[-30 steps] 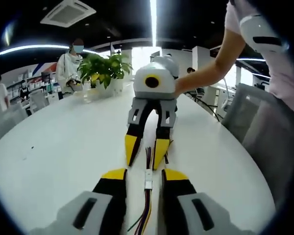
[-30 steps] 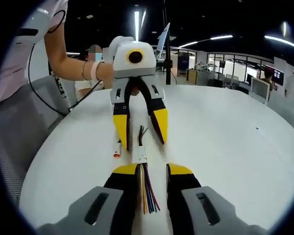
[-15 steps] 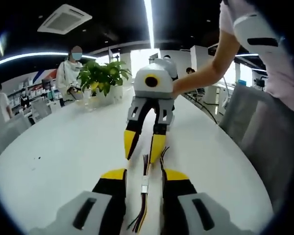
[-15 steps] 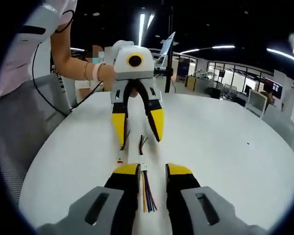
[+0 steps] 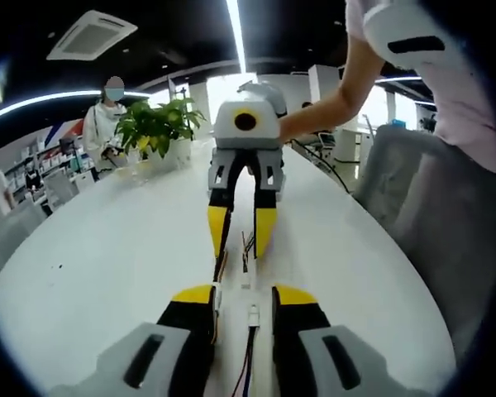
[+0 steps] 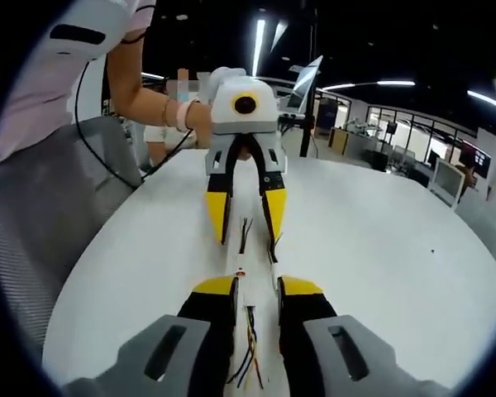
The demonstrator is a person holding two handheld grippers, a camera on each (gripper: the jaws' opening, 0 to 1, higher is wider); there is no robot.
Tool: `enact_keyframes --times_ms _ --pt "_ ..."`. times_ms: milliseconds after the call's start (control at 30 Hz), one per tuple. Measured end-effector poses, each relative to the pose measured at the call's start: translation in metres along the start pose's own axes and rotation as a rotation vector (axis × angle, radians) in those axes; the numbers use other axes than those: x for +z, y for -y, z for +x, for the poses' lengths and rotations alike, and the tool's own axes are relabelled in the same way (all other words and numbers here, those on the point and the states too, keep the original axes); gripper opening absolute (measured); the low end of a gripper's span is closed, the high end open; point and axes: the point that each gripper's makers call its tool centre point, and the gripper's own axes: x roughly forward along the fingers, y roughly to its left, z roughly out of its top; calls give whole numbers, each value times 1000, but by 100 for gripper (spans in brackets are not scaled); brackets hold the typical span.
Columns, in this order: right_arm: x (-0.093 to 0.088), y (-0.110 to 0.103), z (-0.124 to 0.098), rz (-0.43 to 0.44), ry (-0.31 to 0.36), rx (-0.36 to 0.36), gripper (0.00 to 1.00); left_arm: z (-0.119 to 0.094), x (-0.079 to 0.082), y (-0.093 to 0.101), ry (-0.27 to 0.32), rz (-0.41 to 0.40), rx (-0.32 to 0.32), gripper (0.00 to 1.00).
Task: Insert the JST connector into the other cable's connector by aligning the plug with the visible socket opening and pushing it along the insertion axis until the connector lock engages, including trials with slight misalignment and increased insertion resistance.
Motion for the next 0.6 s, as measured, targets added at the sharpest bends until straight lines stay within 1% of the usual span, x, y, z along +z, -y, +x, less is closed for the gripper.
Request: enact_keyframes --times_ms 167,267,333,467,600 --pt "-8 -3 1 39 -4 3 16 0 -10 1 -1 -21 5 20" --pt "-11 -4 2 51 1 2 15 0 -13 2 4 -30 8 19" --pt "-15 -3 3 61 -3 -2 15 1 -17 0 12 -40 21 17" --pt "-19 -3 5 70 -9 1 14 6 -20 4 10 -48 22 14" --pt "-23 -3 8 77 -11 5 13 9 -24 5 6 -63 18 14"
